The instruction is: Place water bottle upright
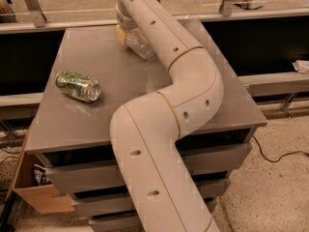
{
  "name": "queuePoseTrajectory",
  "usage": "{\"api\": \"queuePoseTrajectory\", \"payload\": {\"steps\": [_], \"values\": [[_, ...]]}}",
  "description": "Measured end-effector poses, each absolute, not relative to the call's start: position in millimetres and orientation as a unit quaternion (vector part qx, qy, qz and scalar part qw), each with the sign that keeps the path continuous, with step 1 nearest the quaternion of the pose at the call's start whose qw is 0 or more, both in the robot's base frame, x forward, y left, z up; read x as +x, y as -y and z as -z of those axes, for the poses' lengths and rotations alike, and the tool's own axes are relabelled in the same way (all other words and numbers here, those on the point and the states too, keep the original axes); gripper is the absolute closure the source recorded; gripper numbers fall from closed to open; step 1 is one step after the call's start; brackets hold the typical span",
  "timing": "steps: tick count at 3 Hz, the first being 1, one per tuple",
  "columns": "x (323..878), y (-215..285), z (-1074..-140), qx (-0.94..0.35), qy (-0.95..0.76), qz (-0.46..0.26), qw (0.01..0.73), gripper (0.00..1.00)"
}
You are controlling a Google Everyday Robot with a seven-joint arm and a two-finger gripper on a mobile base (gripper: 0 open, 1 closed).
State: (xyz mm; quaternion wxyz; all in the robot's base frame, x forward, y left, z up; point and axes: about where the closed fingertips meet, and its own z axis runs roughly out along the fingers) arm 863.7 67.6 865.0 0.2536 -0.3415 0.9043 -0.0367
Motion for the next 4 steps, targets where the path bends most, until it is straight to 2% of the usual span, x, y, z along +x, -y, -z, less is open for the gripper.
{"api": "queuePoseTrajectory", "payload": {"steps": [1,2,4], "values": [[868.1,-66.5,-888.9,-0.346,-0.893,0.024,0.286,0.87],[872.3,-55.6,-923.6,-0.34,-0.876,-0.025,0.34,1.0],[877.5,-10.2,-986.3,-0.339,-0.798,-0.163,0.471,1.0]]}}
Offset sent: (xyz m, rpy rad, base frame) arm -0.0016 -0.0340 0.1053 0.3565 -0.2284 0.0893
